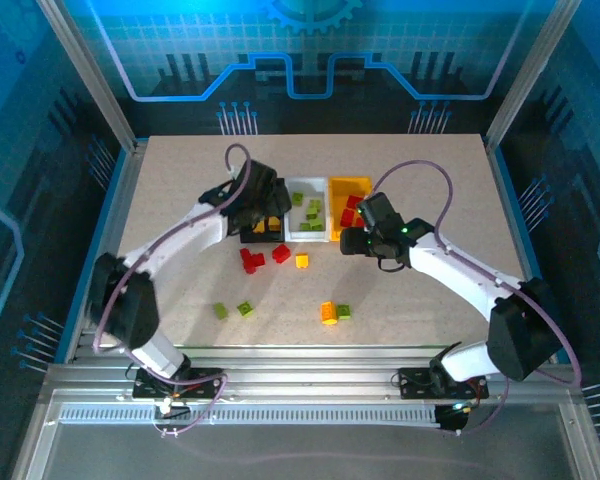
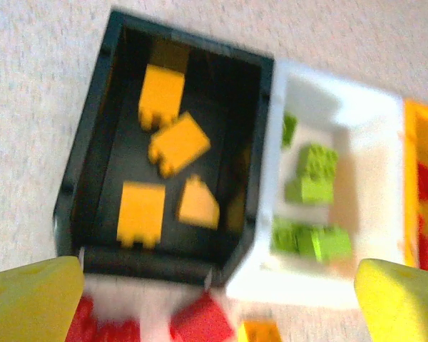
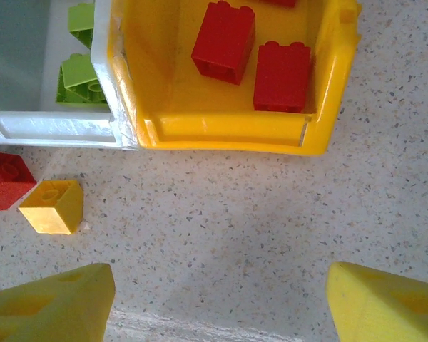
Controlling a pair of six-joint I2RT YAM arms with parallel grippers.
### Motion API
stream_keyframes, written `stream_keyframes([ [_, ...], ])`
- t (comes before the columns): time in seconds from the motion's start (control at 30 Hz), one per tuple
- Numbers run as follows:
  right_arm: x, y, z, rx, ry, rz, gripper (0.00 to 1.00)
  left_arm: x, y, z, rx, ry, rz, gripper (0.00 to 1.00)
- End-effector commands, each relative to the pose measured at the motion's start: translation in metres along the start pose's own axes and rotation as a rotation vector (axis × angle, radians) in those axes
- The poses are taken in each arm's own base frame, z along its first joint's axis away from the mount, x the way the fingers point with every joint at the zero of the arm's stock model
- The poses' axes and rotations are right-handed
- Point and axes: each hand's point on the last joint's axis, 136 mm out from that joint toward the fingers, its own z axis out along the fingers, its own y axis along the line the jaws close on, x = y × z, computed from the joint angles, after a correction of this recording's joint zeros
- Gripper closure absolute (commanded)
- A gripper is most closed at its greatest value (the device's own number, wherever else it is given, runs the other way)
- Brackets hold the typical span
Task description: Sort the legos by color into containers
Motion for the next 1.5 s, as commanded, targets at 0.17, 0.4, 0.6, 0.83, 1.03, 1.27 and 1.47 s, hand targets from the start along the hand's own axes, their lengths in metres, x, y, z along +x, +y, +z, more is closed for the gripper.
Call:
stream_keyframes([
  [0.17,0.004,-0.001,-0.001,0.005,-0.018,-0.001,0.22,0.132,0.061,-0.041,-0.058,0.258,0.014,0.16],
  [0.4,0.004,-0.002,0.004,0.008,-0.018,0.002,0.22,0.217,0.102,-0.054,-0.149,0.454,0.027,0.16],
  [0.6,0.006,-0.002,0.006,0.009,-0.016,0.002,0.22,0.234,0.110,-0.041,-0.165,0.489,0.024,0.21],
  [0.83,0.004,-0.004,0.001,0.009,-0.024,0.002,0.22,0.222,0.107,-0.022,-0.203,0.441,0.062,0.27],
  [1.03,0.004,-0.007,0.001,0.008,-0.029,0.008,0.22,0.218,0.115,-0.010,-0.246,0.436,0.071,0.31],
  [1.27,0.007,-0.011,0.004,0.011,-0.024,0.020,0.22,0.226,0.122,-0.007,-0.274,0.462,0.091,0.53],
  [1.47,0.004,-0.012,0.002,0.011,-0.031,0.026,0.22,0.209,0.100,-0.018,-0.210,0.424,0.100,0.66],
])
